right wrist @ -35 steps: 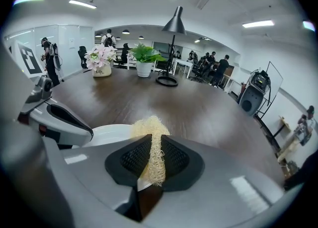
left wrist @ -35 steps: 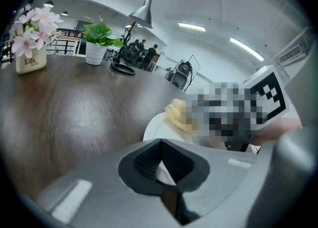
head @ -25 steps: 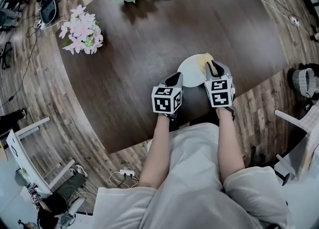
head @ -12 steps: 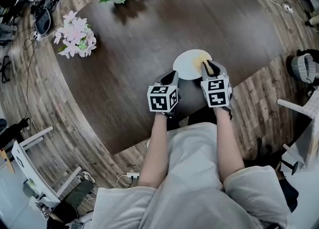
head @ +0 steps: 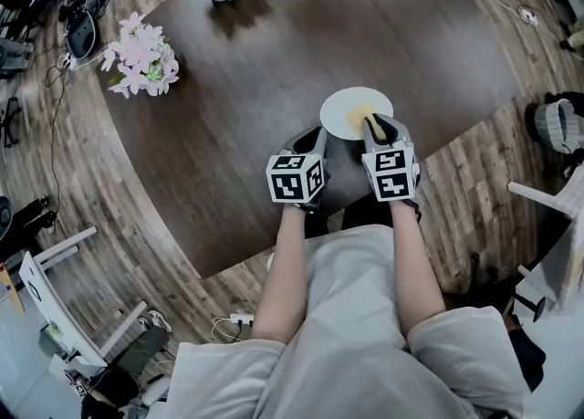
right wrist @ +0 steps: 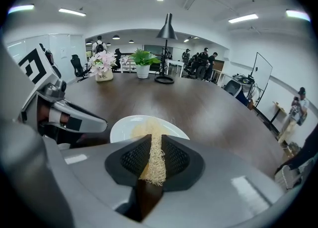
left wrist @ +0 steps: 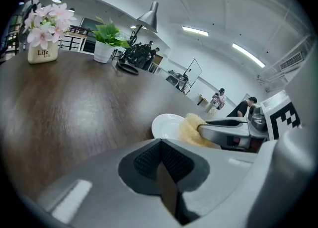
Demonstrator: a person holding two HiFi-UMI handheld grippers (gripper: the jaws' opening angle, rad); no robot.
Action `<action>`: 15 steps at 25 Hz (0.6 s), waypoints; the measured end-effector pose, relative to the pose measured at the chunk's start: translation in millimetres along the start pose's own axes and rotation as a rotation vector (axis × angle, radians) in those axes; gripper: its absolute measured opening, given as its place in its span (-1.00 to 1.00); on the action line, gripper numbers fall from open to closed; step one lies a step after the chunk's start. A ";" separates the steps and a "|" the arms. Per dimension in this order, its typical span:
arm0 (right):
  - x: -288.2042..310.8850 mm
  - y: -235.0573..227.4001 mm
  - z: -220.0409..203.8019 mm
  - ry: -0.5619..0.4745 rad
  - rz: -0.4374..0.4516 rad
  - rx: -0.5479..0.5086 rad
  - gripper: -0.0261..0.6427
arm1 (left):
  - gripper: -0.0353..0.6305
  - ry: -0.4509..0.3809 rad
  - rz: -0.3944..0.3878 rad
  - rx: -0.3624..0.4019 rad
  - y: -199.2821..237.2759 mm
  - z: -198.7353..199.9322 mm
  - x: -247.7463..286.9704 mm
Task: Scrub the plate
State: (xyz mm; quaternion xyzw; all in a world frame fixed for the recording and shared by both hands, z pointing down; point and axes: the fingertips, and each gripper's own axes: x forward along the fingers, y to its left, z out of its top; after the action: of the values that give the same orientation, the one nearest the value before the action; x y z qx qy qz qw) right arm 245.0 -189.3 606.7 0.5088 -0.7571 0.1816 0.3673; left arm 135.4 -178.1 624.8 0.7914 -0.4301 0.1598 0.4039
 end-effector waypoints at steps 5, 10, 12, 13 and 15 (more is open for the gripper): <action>1.8 15.4 3.7 -0.005 0.032 -0.030 -0.67 | -0.89 0.003 0.004 0.006 -0.3 -0.3 0.2; 4.8 25.9 8.4 -0.010 0.063 -0.049 -0.67 | -0.89 0.002 0.009 0.008 -0.5 0.4 0.4; 6.5 29.8 9.4 -0.013 0.072 -0.050 -0.67 | -0.89 -0.007 -0.001 -0.002 -0.5 0.9 -0.3; 7.5 31.6 9.8 -0.014 0.074 -0.049 -0.67 | -0.89 -0.009 -0.006 -0.007 -0.5 0.7 -0.7; 9.2 36.4 11.4 -0.018 0.078 -0.050 -0.67 | -0.89 -0.009 -0.013 -0.010 -0.1 -0.2 -2.0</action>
State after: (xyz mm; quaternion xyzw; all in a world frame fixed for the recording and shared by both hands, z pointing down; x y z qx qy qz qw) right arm 205.8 -187.4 609.6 0.4712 -0.7839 0.1725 0.3657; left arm 134.4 -176.7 623.7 0.7928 -0.4278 0.1514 0.4068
